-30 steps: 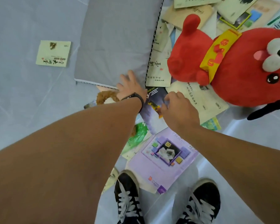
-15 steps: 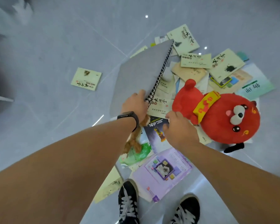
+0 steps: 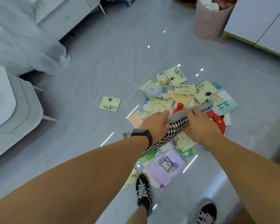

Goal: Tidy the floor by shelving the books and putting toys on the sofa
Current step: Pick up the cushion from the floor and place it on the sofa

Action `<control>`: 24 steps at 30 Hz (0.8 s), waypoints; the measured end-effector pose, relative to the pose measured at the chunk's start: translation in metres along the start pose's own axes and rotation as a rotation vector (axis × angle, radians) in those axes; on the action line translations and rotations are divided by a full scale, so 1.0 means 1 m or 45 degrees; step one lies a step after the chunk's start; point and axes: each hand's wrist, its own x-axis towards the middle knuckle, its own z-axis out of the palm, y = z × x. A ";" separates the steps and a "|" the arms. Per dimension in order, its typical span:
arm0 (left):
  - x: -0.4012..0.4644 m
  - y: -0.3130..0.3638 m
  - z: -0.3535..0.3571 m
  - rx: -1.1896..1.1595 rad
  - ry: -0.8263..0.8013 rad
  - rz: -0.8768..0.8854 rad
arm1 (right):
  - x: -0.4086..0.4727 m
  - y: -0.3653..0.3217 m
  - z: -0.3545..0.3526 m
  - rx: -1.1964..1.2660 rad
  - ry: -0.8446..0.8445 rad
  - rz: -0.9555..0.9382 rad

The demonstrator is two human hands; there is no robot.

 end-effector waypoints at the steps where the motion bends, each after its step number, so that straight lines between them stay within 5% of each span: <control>1: -0.016 0.013 -0.005 -0.022 -0.026 0.032 | -0.019 0.007 -0.006 -0.020 -0.012 0.007; 8: -0.101 0.111 -0.016 0.048 -0.125 0.180 | -0.157 0.072 -0.025 -0.146 -0.025 0.056; 14: -0.153 0.199 -0.017 0.260 -0.080 0.137 | -0.262 0.112 -0.071 0.068 0.115 0.059; 24: -0.135 0.389 0.028 0.835 -0.200 0.583 | -0.380 0.247 -0.120 0.169 0.279 0.278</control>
